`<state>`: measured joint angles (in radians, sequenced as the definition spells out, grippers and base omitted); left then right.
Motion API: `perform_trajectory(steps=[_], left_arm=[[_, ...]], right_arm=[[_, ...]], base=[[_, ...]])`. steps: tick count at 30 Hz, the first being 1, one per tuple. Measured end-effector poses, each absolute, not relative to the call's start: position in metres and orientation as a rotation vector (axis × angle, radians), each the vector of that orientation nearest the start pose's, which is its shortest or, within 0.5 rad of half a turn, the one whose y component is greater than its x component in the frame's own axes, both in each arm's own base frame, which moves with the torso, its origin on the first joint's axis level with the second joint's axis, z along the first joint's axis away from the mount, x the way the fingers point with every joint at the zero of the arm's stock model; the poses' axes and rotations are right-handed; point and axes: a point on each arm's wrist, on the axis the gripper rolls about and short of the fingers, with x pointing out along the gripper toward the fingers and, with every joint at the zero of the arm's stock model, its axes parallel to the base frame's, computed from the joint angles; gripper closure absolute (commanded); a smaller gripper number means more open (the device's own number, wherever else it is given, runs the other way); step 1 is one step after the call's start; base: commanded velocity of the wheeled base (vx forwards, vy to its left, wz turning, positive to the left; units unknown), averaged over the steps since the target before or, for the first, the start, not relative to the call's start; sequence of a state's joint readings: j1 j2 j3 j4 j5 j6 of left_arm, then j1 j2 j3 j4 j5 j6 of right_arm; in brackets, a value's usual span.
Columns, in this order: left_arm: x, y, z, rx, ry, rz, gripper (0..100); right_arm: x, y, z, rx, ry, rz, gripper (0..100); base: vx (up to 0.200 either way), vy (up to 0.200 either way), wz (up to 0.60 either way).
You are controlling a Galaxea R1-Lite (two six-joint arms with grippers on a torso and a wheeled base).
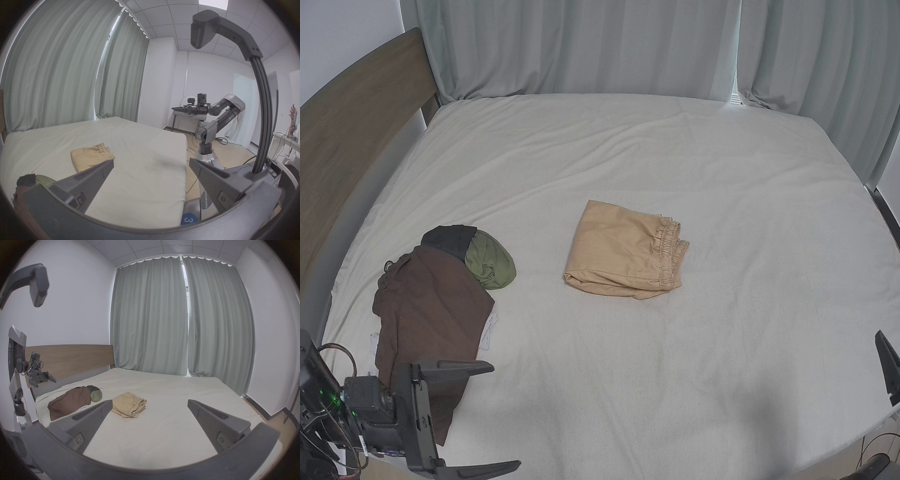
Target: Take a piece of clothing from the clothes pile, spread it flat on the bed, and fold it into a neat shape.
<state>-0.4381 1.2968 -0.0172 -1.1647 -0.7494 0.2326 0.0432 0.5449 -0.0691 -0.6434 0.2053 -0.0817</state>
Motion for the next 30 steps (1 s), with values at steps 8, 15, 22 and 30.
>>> perform_trajectory(steps=[8, 15, 22, 30], left_arm=[[0.095, -0.062, 0.143, 0.201, -0.078, -1.161, 0], [0.073, -0.047, 0.14, 0.204, -0.045, -1.115, 0], [0.037, -0.028, 0.131, 0.205, -0.037, -1.034, 0], [-0.003, -0.014, 0.111, 0.188, -0.077, -0.878, 0]], right_arm=[[0.007, 0.005, 0.136, -0.104, -0.192, 0.21, 0], [-0.007, 0.004, 0.113, -0.09, -0.111, 0.2, 0], [-0.017, 0.004, 0.097, -0.081, -0.083, 0.166, 0], [-0.022, 0.0, 0.088, -0.031, -0.055, 0.023, 0]], base=[[0.0, 0.0, 0.0], [0.0, 0.0, 0.0], [0.0, 0.0, 0.0], [0.0, 0.0, 0.0]])
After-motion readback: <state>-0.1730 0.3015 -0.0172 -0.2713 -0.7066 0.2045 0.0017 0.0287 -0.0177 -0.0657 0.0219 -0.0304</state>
